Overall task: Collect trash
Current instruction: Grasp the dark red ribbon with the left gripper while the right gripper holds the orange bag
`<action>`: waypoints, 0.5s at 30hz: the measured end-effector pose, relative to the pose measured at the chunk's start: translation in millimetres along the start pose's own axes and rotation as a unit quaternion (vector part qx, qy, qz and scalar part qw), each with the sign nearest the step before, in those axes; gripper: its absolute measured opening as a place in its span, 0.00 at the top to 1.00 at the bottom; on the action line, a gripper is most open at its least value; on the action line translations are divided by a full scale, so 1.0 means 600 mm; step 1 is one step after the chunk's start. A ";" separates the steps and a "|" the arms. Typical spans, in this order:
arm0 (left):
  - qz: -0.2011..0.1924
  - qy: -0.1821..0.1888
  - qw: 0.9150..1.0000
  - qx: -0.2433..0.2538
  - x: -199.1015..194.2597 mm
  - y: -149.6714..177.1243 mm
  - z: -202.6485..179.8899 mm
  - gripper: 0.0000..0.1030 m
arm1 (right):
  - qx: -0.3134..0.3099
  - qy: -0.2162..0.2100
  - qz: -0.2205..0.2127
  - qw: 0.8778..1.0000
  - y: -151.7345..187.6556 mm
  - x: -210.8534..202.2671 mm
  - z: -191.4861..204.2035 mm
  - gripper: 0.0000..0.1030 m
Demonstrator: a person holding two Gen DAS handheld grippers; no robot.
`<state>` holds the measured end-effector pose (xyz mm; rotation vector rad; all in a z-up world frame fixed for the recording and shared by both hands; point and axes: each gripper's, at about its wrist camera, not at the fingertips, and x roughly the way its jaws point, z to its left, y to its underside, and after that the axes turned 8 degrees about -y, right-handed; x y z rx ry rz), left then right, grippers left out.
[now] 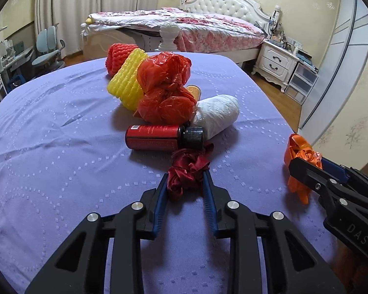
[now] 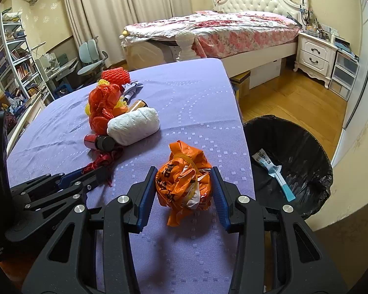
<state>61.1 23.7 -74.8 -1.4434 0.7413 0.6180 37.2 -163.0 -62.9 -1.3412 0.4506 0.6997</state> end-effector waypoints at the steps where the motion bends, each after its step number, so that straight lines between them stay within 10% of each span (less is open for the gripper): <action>1: -0.001 0.004 1.000 -0.001 -0.003 0.002 0.001 0.74 | 0.000 0.000 0.001 1.000 0.000 0.000 0.000 0.59; 15: -0.005 0.015 1.000 -0.002 -0.038 0.031 0.014 0.78 | -0.009 -0.001 -0.004 1.000 0.005 -0.012 0.008 0.59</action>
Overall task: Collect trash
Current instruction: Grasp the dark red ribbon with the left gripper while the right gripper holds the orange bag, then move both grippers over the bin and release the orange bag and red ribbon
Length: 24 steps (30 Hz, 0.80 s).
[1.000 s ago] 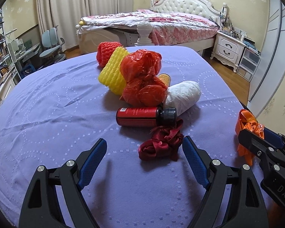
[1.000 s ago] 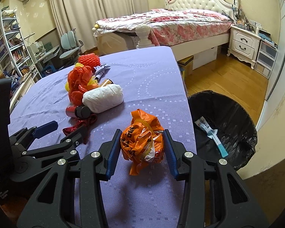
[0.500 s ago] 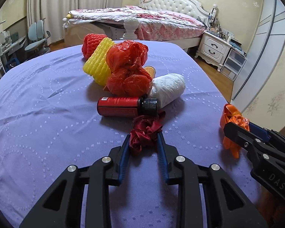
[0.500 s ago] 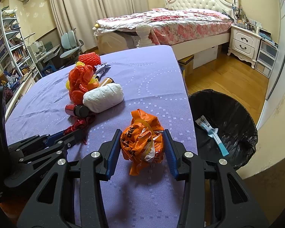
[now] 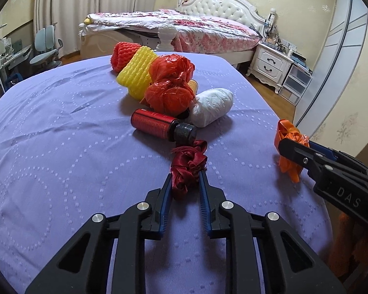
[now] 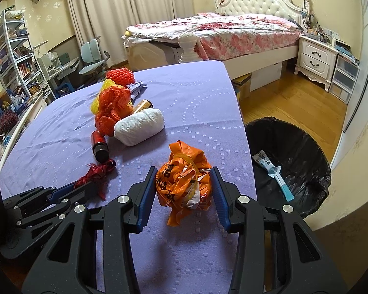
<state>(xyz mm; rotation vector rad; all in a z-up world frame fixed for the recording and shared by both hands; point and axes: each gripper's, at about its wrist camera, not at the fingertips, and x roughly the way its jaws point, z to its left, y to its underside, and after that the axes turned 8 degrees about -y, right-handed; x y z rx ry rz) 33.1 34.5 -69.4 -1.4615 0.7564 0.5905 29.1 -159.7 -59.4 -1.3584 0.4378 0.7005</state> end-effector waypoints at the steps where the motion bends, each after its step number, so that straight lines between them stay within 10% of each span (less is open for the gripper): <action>1: 0.000 0.001 1.000 -0.001 -0.002 0.002 0.001 0.78 | 0.000 0.000 0.000 1.000 0.000 -0.001 0.001 0.59; 24: -0.050 0.005 0.999 -0.008 -0.056 -0.007 0.004 0.79 | -0.008 0.003 -0.028 1.000 0.000 -0.042 0.002 0.59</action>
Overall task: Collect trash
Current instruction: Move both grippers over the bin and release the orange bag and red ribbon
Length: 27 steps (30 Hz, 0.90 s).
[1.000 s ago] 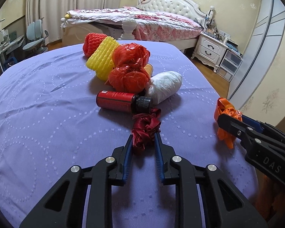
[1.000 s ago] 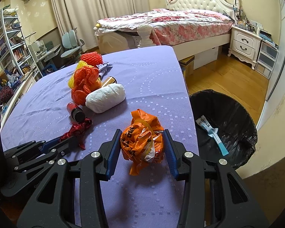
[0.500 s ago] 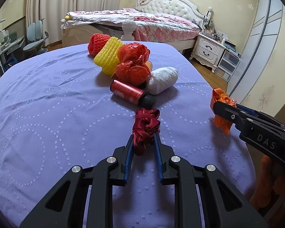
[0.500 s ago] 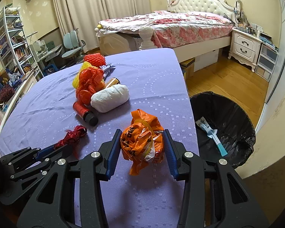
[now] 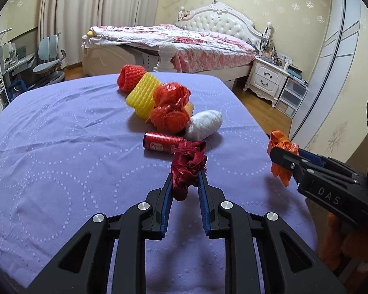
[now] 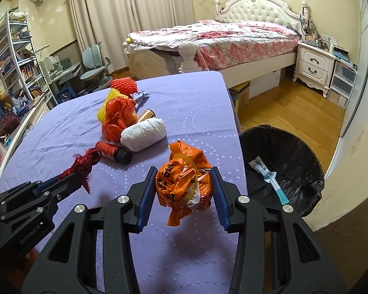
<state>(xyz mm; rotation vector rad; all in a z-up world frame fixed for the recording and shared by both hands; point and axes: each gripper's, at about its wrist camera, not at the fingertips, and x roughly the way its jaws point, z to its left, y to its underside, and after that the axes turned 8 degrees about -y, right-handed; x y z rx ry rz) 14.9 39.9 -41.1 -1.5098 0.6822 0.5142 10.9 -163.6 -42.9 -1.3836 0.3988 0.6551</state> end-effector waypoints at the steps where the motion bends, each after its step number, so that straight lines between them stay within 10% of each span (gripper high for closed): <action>1: -0.004 0.002 1.000 0.000 -0.003 -0.003 -0.003 0.79 | 0.000 0.001 -0.003 1.000 -0.002 -0.004 -0.002 0.59; 27: -0.033 0.058 0.996 0.054 0.082 -0.104 -0.173 0.78 | 0.048 0.091 -0.041 0.994 -0.068 -0.009 -0.187 0.59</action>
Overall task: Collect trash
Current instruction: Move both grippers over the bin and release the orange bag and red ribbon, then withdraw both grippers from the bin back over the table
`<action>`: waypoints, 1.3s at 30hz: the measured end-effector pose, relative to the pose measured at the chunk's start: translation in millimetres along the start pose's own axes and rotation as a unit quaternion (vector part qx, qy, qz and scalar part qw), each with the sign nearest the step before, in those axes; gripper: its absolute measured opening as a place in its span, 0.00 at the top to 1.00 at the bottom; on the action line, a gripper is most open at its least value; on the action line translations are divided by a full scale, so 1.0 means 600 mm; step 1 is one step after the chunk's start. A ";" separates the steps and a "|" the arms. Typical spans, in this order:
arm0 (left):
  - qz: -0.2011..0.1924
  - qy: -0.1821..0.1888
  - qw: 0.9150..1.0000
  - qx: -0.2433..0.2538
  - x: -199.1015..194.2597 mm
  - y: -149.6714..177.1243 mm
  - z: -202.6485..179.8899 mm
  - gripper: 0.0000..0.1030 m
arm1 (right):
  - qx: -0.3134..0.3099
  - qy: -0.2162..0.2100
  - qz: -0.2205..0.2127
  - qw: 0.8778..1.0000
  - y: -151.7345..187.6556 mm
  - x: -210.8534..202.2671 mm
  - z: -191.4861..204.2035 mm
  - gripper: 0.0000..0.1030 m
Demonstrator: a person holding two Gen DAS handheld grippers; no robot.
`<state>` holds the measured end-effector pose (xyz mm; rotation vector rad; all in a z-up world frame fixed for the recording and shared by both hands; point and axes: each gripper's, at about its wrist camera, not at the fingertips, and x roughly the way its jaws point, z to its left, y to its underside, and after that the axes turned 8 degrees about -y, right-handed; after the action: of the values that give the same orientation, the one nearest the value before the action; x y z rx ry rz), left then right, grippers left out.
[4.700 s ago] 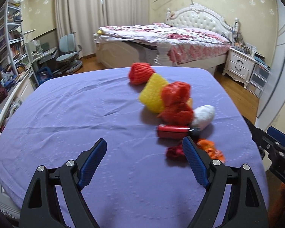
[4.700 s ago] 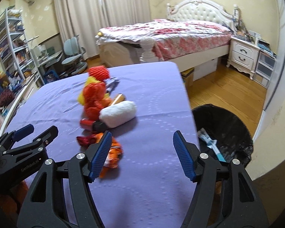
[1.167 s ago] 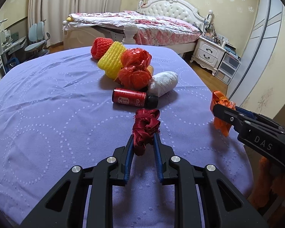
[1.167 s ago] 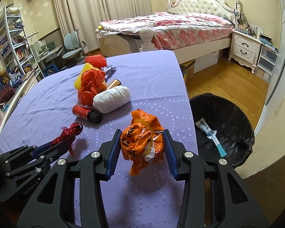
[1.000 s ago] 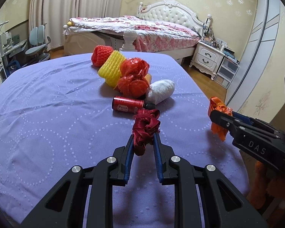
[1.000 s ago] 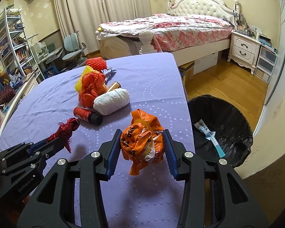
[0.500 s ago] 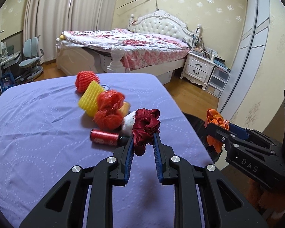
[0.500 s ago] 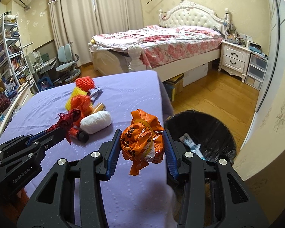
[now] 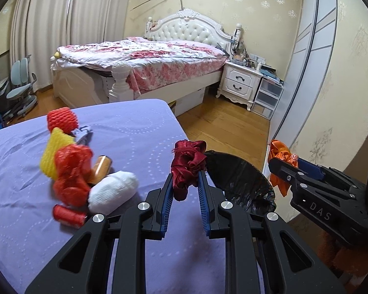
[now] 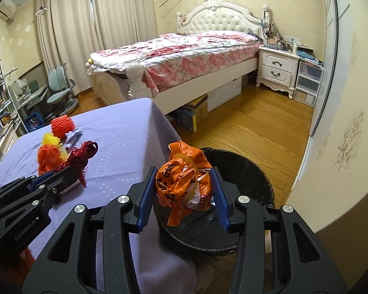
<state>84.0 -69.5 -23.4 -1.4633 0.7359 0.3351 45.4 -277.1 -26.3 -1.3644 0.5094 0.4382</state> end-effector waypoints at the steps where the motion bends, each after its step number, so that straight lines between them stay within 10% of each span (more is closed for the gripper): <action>1: 0.003 0.001 1.000 0.002 0.008 -0.002 -0.007 0.79 | 0.002 0.002 0.001 1.000 -0.002 0.006 -0.009 0.59; 18: 0.029 0.006 0.998 0.046 0.106 -0.036 -0.094 0.78 | 0.032 0.024 0.009 0.999 -0.013 0.053 -0.094 0.59; 23: 0.034 -0.002 0.998 0.060 0.120 -0.035 -0.108 0.76 | 0.041 0.030 0.005 0.999 -0.009 0.055 -0.108 0.46; 30: 0.031 -0.019 0.998 0.049 0.115 -0.032 -0.096 0.39 | 0.048 0.041 0.000 0.998 -0.002 0.041 -0.111 0.44; 39: 0.015 -0.060 0.997 0.044 0.077 -0.031 -0.081 0.28 | 0.045 0.027 -0.007 0.999 0.003 0.014 -0.083 0.39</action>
<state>117.8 -128.9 -35.3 -1.3384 0.6676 0.4048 46.6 -326.3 -38.9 -1.2948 0.5567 0.3642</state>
